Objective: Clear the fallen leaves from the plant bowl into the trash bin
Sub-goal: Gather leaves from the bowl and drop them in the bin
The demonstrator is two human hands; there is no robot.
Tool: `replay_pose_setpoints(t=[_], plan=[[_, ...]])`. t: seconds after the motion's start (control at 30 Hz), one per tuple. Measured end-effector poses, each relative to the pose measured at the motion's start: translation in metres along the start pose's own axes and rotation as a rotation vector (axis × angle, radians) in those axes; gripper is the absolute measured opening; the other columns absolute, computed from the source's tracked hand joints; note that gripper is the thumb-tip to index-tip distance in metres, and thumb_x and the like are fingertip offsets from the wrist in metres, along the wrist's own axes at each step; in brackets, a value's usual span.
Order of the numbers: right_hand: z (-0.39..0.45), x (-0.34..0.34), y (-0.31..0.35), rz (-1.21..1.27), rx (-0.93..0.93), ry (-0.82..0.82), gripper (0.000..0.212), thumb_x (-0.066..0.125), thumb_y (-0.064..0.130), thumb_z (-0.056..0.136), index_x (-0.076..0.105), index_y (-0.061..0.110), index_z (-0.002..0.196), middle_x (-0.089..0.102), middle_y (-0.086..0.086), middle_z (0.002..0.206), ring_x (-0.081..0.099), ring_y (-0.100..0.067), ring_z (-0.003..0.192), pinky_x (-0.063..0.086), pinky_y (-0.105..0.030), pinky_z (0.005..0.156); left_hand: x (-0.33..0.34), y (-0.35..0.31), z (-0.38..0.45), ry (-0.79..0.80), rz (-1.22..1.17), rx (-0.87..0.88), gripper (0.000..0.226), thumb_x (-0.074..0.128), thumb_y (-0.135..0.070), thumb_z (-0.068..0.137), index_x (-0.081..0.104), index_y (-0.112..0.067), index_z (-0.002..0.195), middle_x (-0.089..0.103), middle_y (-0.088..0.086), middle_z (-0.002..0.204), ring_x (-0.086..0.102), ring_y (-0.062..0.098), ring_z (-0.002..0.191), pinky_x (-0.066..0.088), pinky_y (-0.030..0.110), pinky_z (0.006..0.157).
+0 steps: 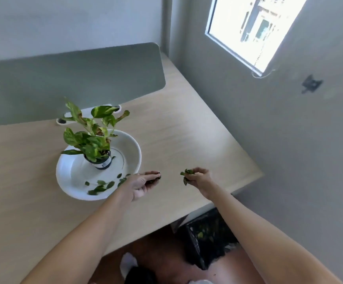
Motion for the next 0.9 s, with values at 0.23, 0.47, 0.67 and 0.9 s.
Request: replay_pose_setpoints(t=[0.23, 0.47, 0.67, 0.9], plan=[[-0.035, -0.165, -0.025, 0.053, 0.0, -0.215, 0.025, 0.066, -0.015, 0.075, 0.053, 0.005, 0.066, 0.064, -0.015, 0.074, 0.065, -0.022, 0.065, 0.059, -0.026, 0.06, 0.13, 0.119, 0.005, 0.141, 0.191, -0.125, 0.042, 0.055, 0.015, 0.083, 0.074, -0.003, 0.05, 0.072, 0.009, 0.056, 0.071, 0.014, 0.052, 0.06, 0.021, 0.058], [-0.032, -0.248, -0.104, 0.043, 0.158, -0.338, 0.018, 0.068, -0.011, 0.075, 0.06, 0.004, 0.07, 0.069, -0.013, 0.079, 0.068, -0.021, 0.076, 0.058, -0.024, 0.064, 0.163, 0.23, 0.028, 0.035, 0.3, -0.315, 0.014, 0.061, 0.016, 0.08, 0.065, 0.004, 0.073, 0.07, 0.011, 0.06, 0.065, 0.02, 0.075, 0.06, 0.021, 0.055], [0.016, -0.275, -0.181, 0.027, 0.291, -0.434, 0.013, 0.073, -0.006, 0.073, 0.064, 0.003, 0.075, 0.072, -0.02, 0.09, 0.071, -0.027, 0.081, 0.059, -0.026, 0.064, 0.148, 0.29, 0.111, -0.104, 0.329, -0.352, 0.014, 0.061, 0.012, 0.082, 0.062, 0.0, 0.075, 0.062, 0.015, 0.082, 0.062, 0.021, 0.081, 0.059, 0.023, 0.062], [0.077, -0.291, -0.25, 0.049, 0.406, -0.447, 0.035, 0.067, 0.004, 0.083, 0.062, 0.005, 0.117, 0.061, -0.011, 0.106, 0.065, -0.025, 0.097, 0.061, -0.029, 0.072, 0.125, 0.334, 0.186, -0.058, 0.416, -0.458, 0.059, 0.052, 0.001, 0.092, 0.033, -0.011, 0.146, 0.048, 0.018, 0.135, 0.051, 0.029, 0.113, 0.034, 0.048, 0.112]])
Point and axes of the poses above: each hand's wrist, its own z-axis towards the middle knuckle, its own x-axis out of the palm, y = z × x, the point moved 1 cm from there along z, towards the middle knuckle
